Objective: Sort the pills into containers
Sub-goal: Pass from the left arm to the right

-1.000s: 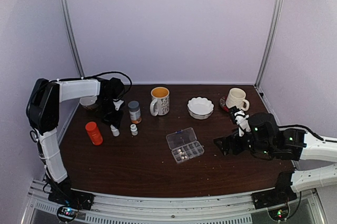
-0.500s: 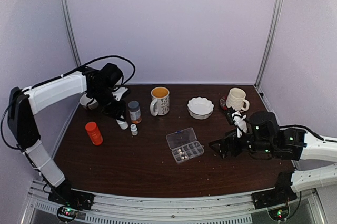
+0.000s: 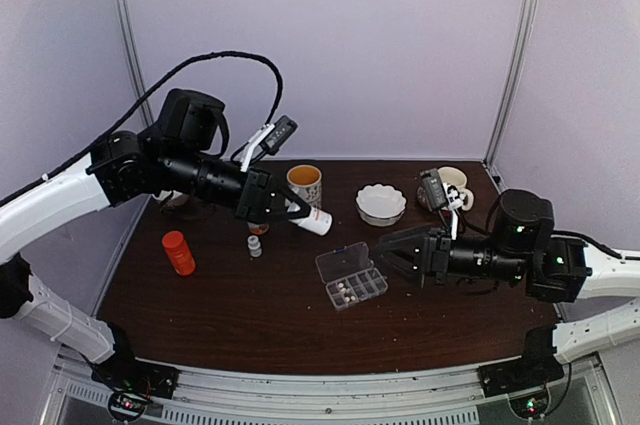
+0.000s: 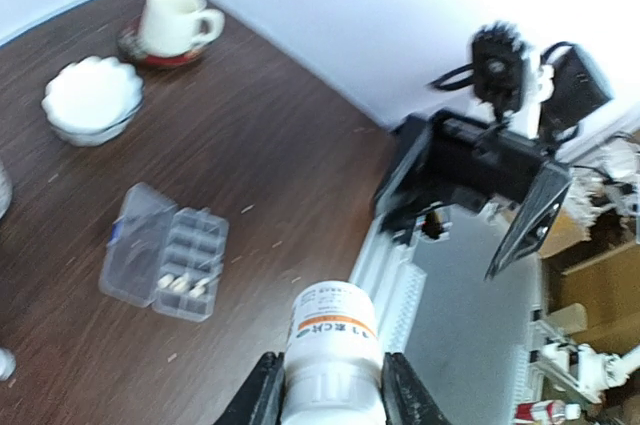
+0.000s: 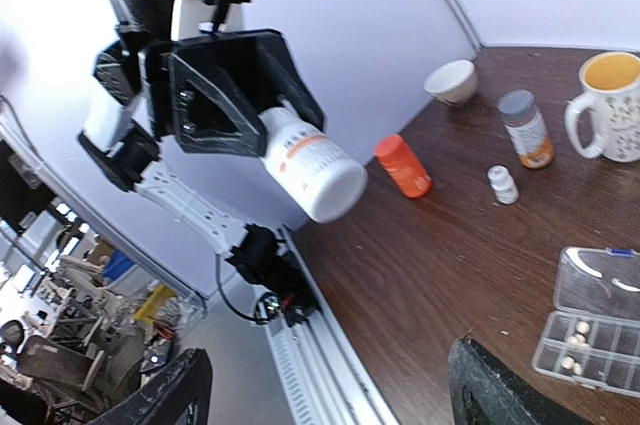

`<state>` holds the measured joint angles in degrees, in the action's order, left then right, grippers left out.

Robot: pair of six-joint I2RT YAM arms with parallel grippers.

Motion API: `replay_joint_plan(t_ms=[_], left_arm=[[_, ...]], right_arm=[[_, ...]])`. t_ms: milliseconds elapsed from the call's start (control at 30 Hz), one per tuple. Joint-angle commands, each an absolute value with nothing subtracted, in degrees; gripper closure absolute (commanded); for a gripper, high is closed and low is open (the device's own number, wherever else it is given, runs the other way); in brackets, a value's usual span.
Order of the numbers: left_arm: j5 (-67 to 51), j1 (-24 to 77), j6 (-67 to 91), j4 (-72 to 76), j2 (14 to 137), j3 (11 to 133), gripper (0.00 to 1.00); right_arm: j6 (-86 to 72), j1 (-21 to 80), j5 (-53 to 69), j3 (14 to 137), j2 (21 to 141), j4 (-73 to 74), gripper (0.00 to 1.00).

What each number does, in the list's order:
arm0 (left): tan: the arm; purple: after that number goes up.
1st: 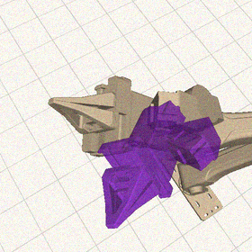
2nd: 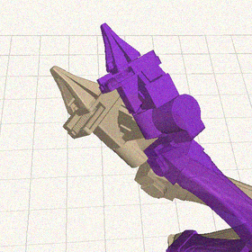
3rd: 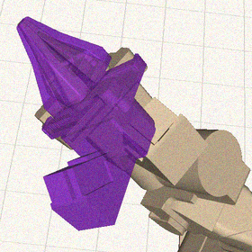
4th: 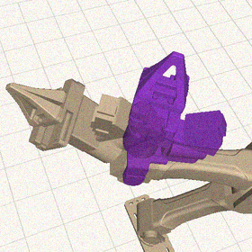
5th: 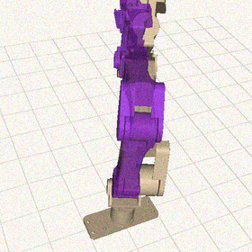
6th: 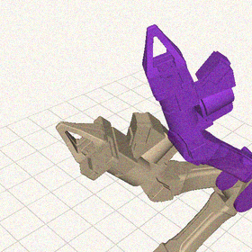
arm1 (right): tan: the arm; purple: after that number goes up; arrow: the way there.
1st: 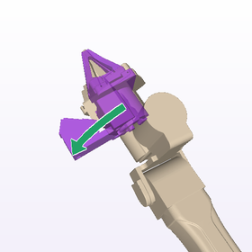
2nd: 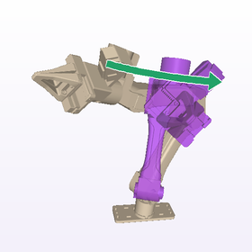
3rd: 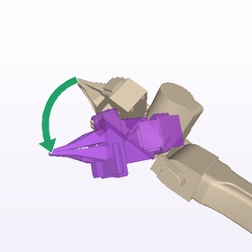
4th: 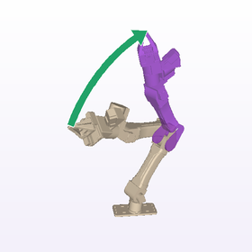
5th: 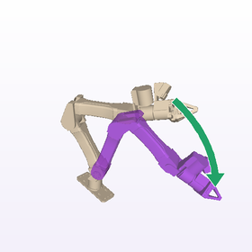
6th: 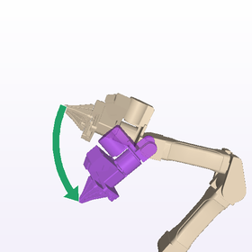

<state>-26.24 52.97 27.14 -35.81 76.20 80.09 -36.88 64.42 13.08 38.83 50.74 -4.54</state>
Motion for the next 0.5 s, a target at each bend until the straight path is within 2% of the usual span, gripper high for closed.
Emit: replay_joint_plan(t_ms=[0, 167, 467], left_arm=[[-31.74, 56.95, 31.49, -21.54, 76.72, 80.22, 0.75], [-30.78, 59.17, 30.72, -21.06, 77.50, 81.56, 0.75], [-33.47, 59.94, 31.64, -18.38, 77.52, 81.21, 0.75]], right_arm=[[-43.43, 67.18, 13.12, 41.54, 52.60, -14.38, 0.17], [-47.87, 68.47, 14.74, 41.77, 55.48, -22.87, 0.28], [-48.98, 69.18, 15.26, 43.10, 57.64, -24.50, 0.46]])
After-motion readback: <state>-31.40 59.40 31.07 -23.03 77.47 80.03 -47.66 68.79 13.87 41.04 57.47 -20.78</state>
